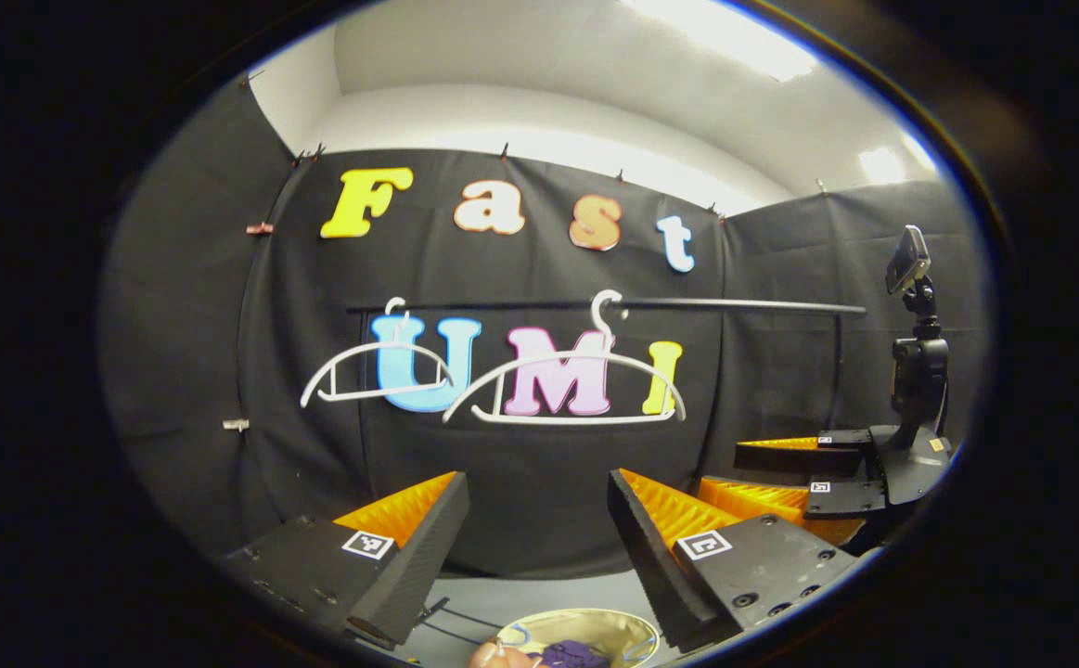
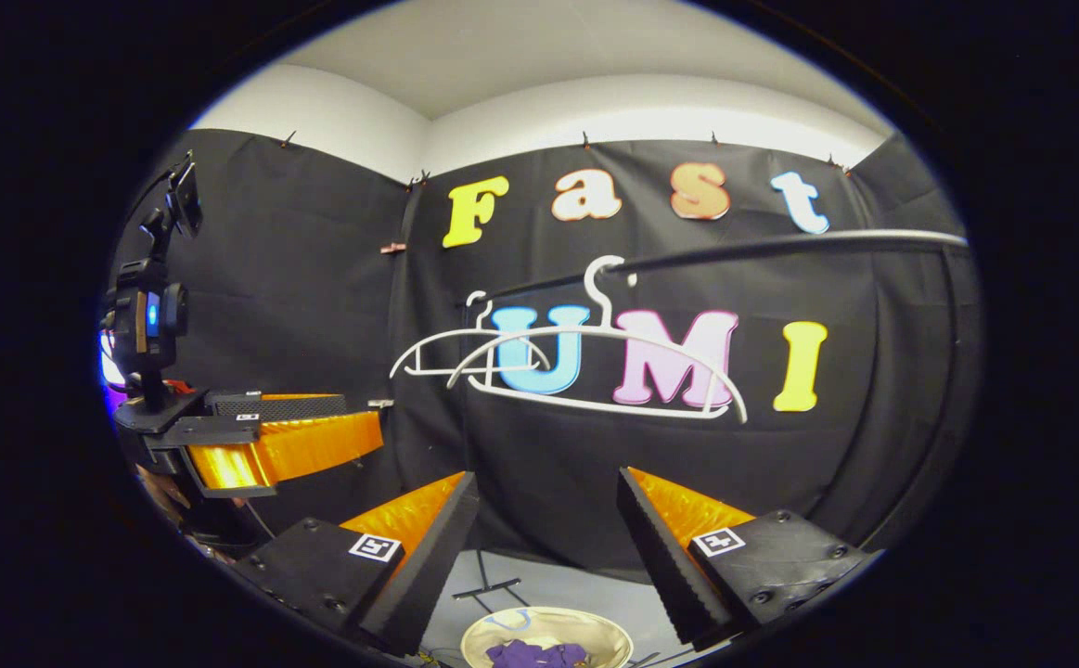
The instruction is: Grasp the clothes on the hanger with both hands and then place them into the laundry hamper below.
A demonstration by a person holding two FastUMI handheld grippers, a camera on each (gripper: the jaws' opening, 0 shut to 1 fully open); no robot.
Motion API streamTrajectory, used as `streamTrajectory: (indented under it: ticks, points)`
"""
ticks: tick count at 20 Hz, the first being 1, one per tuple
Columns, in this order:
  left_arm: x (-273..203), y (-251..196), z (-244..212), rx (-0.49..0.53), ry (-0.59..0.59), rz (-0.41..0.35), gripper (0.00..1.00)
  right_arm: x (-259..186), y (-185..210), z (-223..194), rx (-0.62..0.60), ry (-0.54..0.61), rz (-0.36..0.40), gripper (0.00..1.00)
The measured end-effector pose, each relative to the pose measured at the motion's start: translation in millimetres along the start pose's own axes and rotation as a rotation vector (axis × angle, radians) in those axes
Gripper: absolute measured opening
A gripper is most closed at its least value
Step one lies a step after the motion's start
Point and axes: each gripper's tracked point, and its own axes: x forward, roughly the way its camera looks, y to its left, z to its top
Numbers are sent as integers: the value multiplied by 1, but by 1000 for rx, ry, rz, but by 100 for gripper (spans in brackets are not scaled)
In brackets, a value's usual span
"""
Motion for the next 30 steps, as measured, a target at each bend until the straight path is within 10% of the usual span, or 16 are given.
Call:
streamTrajectory:
  ticks: [11,30]
  points:
    - [-113,0,62,35,-197,-33,95,-105,20,58,28,-176,-278,98]
    - [-107,-52,69,12,-197,7,95,-125,-3,79,24,-200,-216,98]
